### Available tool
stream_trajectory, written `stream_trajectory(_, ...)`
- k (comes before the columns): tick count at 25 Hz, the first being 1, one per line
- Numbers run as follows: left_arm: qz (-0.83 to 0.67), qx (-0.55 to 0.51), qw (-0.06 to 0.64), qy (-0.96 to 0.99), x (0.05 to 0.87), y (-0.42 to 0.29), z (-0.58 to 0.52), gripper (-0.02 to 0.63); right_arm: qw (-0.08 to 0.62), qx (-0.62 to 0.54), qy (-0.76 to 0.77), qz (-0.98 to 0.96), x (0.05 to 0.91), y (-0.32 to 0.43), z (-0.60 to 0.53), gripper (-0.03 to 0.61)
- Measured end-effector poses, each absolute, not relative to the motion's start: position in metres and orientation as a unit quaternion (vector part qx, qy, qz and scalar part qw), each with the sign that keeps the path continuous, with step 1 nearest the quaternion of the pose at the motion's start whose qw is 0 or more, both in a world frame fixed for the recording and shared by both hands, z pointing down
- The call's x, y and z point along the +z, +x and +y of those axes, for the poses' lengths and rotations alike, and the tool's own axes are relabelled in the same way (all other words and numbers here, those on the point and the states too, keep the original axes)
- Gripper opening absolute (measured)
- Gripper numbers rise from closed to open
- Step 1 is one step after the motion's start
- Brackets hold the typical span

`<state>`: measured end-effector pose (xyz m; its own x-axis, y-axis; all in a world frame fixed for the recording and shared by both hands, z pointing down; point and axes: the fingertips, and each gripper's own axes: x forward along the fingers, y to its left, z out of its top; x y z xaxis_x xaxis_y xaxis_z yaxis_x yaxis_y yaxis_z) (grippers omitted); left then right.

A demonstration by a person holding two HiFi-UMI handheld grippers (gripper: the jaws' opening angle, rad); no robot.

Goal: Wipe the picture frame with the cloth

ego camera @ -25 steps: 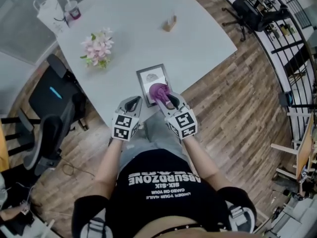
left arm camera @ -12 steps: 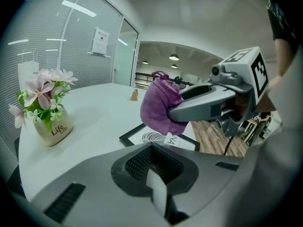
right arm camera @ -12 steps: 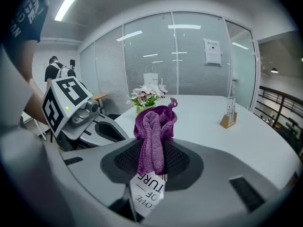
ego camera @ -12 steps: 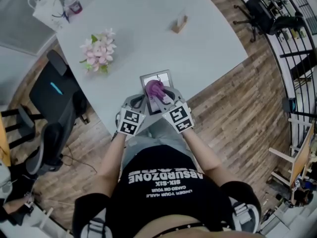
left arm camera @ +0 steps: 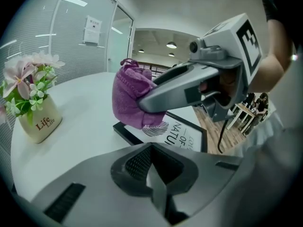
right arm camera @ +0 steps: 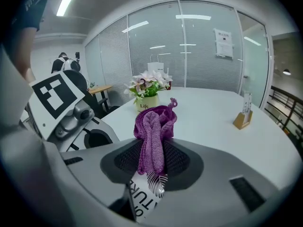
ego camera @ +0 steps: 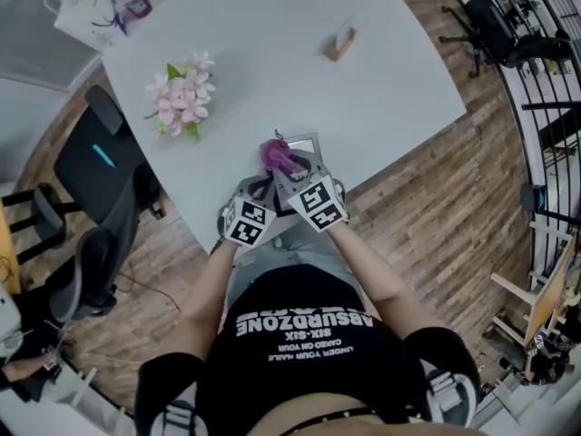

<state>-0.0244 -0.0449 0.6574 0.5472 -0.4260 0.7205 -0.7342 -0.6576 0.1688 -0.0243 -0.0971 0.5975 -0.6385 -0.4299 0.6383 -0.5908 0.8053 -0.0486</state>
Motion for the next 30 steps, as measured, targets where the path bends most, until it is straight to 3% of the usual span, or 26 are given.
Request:
stream_trajectory(8,-0.329,0.35,0.247,0.842,0.67,-0.024,-0.044,0.015,0.377,0.13,0.261,-0.879,0.637,-0.029,-0.097,0.132)
stream_trajectory(17,-0.31,0.358,0.293,0.831,0.672,-0.025,-0.045,0.015,0.377,0.133,0.26,-0.879,0.644,-0.028,-0.1,0.132)
stream_trajectory(30,-0.324,0.367,0.281,0.825,0.672,-0.024,-0.046,0.015,0.422,0.105,0.285,-0.854,0.65,0.002,-0.105,0.132)
